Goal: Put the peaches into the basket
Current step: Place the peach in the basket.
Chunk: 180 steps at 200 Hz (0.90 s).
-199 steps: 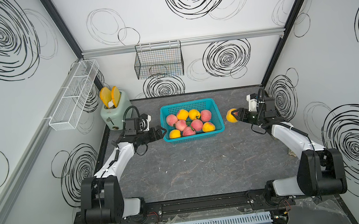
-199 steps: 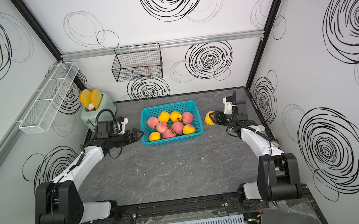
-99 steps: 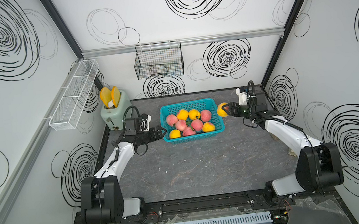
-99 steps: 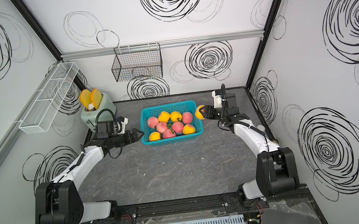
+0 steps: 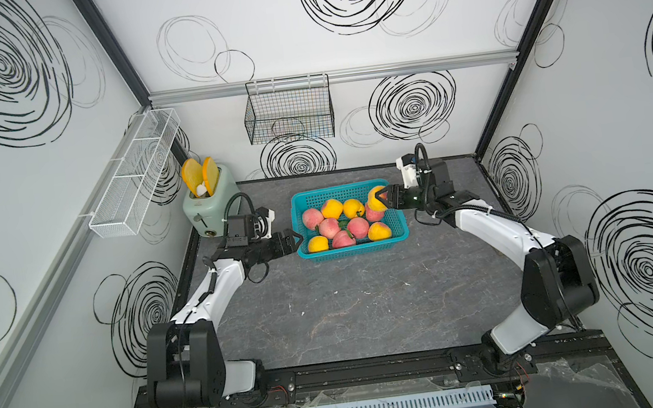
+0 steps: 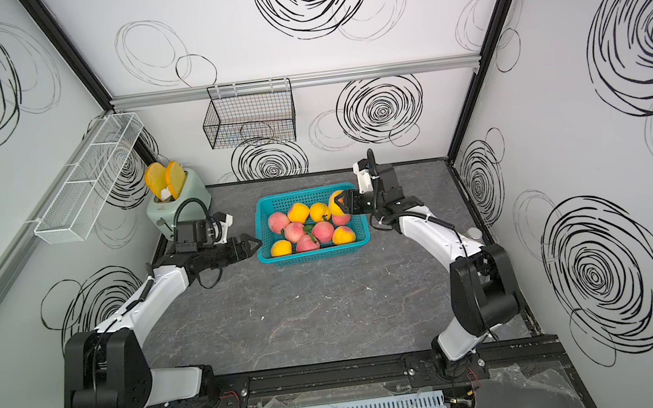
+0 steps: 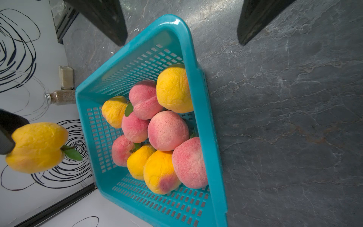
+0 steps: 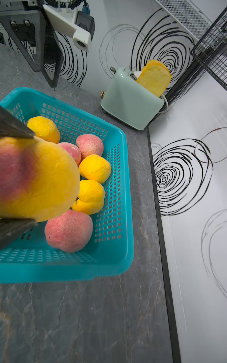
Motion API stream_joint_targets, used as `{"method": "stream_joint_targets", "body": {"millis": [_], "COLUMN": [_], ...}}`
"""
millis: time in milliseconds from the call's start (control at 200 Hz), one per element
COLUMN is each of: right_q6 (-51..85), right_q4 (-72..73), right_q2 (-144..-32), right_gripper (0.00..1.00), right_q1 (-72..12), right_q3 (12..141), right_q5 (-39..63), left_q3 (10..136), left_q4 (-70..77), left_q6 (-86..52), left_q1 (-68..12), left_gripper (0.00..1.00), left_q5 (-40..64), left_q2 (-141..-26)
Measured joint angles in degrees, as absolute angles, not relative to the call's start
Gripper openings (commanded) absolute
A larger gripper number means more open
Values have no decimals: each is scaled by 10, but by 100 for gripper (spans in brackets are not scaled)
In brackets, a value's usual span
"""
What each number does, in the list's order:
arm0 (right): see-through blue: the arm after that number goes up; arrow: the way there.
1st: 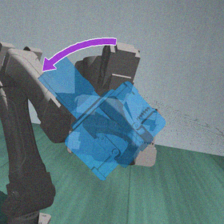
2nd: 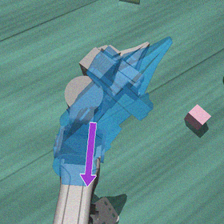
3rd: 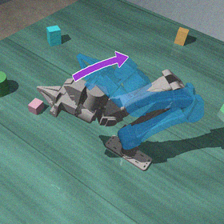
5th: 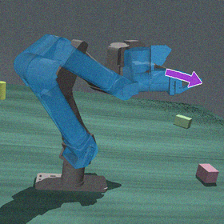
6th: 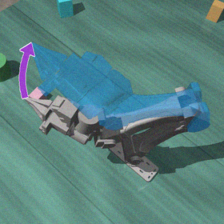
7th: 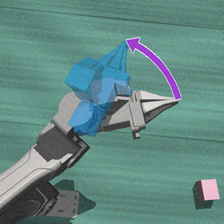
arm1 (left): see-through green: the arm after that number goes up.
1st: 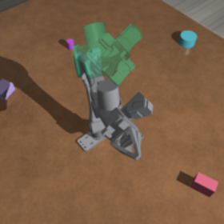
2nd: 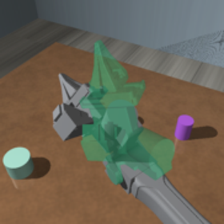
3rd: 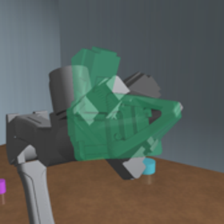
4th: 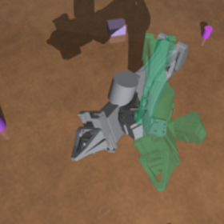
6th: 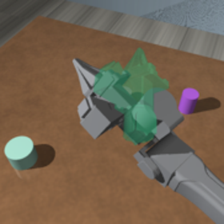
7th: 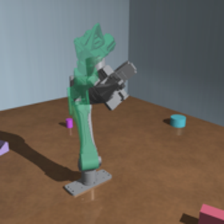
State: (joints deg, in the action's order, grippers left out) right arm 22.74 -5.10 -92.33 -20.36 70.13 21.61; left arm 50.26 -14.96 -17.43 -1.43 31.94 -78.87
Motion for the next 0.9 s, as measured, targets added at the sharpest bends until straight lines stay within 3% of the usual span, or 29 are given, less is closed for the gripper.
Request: {"method": "stream_joint_targets", "body": {"millis": [600, 900], "right_q6": [216, 207], "right_q4": [-57, -69], "right_q2": [-1123, -1167], "right_gripper": [60, 62], "right_q1": [-276, -291], "right_q3": [859, 891], "right_q5": [199, 187], "left_q3": [502, 502], "left_q4": [-149, -149], "left_q6": [-175, -175], "left_q1": [-14, -14], "left_gripper": [91, 92], "left_q5": [320, 320], "left_q2": [-789, -788]}}
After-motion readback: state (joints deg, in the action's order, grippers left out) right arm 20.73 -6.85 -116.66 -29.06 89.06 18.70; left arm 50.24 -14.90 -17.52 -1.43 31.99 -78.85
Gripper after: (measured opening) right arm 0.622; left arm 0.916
